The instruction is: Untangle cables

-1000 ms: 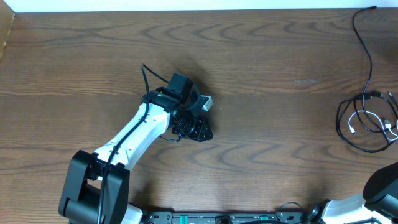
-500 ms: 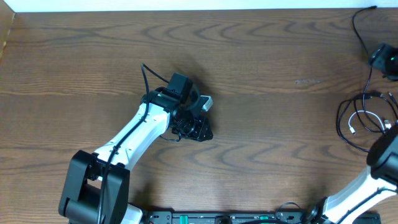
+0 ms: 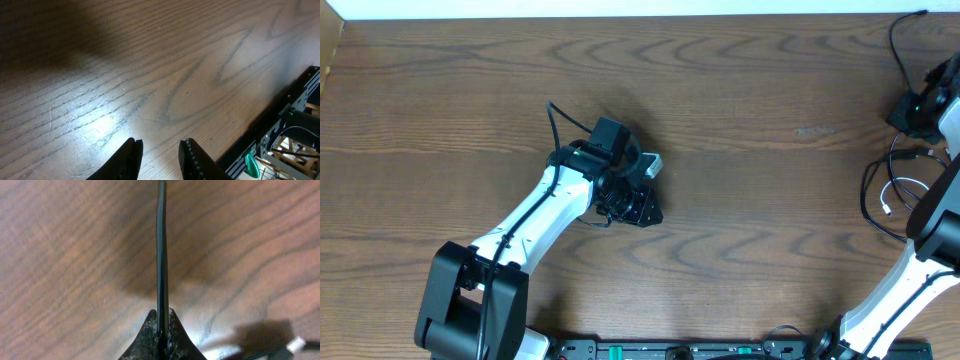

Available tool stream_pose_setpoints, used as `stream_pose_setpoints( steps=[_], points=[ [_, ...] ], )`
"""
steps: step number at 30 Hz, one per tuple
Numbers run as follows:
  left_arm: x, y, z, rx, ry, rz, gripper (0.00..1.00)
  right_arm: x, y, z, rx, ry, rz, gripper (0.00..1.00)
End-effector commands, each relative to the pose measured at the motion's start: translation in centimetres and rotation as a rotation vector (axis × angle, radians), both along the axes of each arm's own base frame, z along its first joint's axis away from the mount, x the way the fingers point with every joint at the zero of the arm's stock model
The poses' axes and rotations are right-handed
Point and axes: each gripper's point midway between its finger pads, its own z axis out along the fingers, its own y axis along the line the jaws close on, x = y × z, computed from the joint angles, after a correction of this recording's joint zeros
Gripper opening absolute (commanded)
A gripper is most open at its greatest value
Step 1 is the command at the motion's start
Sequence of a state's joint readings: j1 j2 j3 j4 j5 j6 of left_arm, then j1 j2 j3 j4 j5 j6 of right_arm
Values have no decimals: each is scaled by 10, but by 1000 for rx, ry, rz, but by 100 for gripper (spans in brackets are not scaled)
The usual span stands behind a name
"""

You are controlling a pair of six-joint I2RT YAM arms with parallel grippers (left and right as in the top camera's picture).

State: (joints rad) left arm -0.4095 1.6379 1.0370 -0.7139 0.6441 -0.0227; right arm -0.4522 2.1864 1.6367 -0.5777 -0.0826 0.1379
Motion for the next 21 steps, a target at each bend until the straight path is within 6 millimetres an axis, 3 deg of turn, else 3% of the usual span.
stream_pose_setpoints(
  steps=[1, 2, 3, 7, 11, 13, 16, 21],
  points=[
    [-1, 1, -1, 10, -2, -3, 30, 5, 1, 66, -56, -110, 23, 1],
    [-1, 1, -1, 10, -2, -3, 30, 6, 1, 83, -75, -141, 29, 1],
    [-1, 1, -2, 10, -2, -3, 31, 7, 1, 113, -109, -202, 36, 1],
    [-1, 1, -1, 10, -2, -3, 30, -3, 6, 258, -271, -507, 42, 1],
    [-1, 1, -2, 10, -2, -3, 30, -32, 19, 363, -400, -743, 43, 1],
    [-1, 1, -2, 10, -2, -3, 30, -48, 26, 401, -456, -829, 49, 1],
    [-1, 1, -2, 10, -2, -3, 30, -72, 34, 442, -520, -917, 29, 1],
    [-1, 1, -1, 10, -1, -3, 30, -78, 35, 434, -505, -879, 26, 1]
  ],
)
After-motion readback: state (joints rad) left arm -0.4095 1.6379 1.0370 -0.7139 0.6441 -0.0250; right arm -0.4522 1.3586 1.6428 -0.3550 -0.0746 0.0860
